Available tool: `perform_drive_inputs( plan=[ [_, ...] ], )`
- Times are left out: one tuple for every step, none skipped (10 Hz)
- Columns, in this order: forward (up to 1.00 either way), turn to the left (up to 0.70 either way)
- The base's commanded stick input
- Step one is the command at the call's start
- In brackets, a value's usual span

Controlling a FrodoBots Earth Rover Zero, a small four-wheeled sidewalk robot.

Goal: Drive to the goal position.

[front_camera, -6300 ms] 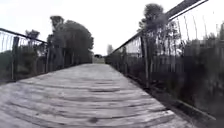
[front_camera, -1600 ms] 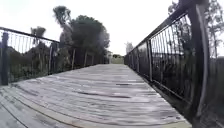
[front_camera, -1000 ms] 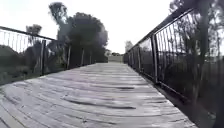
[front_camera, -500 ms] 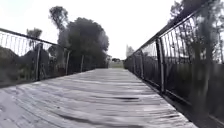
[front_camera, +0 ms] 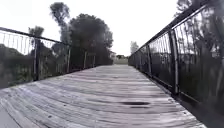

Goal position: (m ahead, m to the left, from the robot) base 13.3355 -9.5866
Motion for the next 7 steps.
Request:
perform_drive_inputs(
  plan=[
    [0.69,0.00],
    [0.69,0.00],
    [0.69,0.00],
    [0.69,0.00],
    [0.69,0.00],
    [0.69,0.00],
    [0.69,0.00]
  ],
)
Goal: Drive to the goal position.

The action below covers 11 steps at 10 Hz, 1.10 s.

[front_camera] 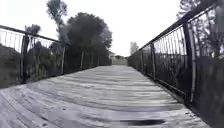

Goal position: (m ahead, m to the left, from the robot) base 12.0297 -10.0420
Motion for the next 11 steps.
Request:
perform_drive_inputs(
  plan=[
    [0.69,0.00],
    [0.69,0.00],
    [0.69,0.00],
    [0.69,0.00],
    [0.69,0.00],
    [0.69,0.00],
    [0.69,0.00],
    [0.69,0.00],
    [0.69,0.00],
    [0.69,0.00],
    [0.69,0.00]
  ],
)
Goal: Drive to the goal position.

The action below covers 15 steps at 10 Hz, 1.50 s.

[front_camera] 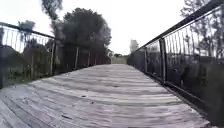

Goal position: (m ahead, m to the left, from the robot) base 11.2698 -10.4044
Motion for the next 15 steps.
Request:
perform_drive_inputs(
  plan=[
    [0.69,0.00],
    [0.69,0.00],
    [0.69,0.00],
    [0.69,0.00],
    [0.69,0.00],
    [0.69,0.00],
    [0.69,0.00],
    [0.69,0.00],
    [0.69,0.00],
    [0.70,0.00],
    [0.70,0.00],
    [0.69,0.00],
    [0.69,0.00],
    [0.69,0.00],
    [0.69,0.00]
  ],
)
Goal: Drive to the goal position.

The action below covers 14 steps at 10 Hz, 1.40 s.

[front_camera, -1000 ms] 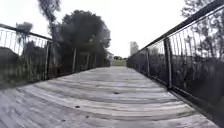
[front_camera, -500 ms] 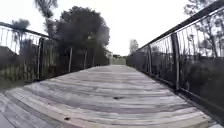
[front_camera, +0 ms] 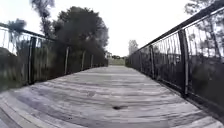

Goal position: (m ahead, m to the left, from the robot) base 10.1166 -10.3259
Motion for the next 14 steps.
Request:
perform_drive_inputs(
  plan=[
    [0.69,0.00],
    [0.69,0.00],
    [0.69,0.00],
    [0.69,0.00],
    [0.69,0.00],
    [0.69,0.00],
    [0.69,0.00],
    [0.69,0.00],
    [0.70,0.00],
    [0.70,0.00],
    [0.69,0.00],
    [0.70,0.00],
    [0.70,0.00],
    [0.69,0.00]
  ],
)
